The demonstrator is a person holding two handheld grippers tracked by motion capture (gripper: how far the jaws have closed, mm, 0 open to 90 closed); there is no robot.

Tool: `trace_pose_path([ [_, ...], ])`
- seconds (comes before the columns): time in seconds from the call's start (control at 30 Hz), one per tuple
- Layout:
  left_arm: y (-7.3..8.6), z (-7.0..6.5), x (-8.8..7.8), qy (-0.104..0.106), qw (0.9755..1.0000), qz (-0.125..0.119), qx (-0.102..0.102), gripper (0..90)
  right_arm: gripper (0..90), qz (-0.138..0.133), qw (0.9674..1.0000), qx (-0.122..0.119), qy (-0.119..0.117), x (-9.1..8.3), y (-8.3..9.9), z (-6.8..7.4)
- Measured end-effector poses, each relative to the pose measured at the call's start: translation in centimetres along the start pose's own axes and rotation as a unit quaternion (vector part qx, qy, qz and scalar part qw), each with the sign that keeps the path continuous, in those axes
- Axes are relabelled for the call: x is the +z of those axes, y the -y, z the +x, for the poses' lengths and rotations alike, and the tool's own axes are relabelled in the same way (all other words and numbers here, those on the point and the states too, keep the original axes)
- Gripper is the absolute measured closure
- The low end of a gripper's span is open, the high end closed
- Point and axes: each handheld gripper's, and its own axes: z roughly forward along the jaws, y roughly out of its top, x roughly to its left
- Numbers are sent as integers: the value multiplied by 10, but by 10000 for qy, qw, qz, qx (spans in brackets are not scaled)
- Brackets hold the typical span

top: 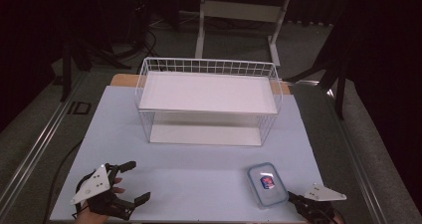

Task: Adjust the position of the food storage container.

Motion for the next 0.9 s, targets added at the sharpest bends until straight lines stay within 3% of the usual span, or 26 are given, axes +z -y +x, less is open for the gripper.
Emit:
trace_pose_path([
  [0.13, 0, 0, 0, 5, 10000, -2, 3, 4, 900, 108, 9996, -203, -154, 8, -5, 9],
  [0.17, 0, 0, 1, 8, 10000, 10, 6, 4, 900, 157, 9987, -320, -365, 15, -10, 16],
  [0.3, 0, 0, 1, 16, 10000, 21, 8, 4, 900, 231, 9967, -517, -582, 26, -20, 23],
  [0.6, 0, 0, 1, 2, 10000, 19, 22, 4, 900, 134, 9902, -1029, -931, 52, -46, 43],
  [0.9, 0, 0, 1, 6, 10000, 32, 64, 4, 900, 101, 9863, -1193, -1139, 80, -68, 57],
])
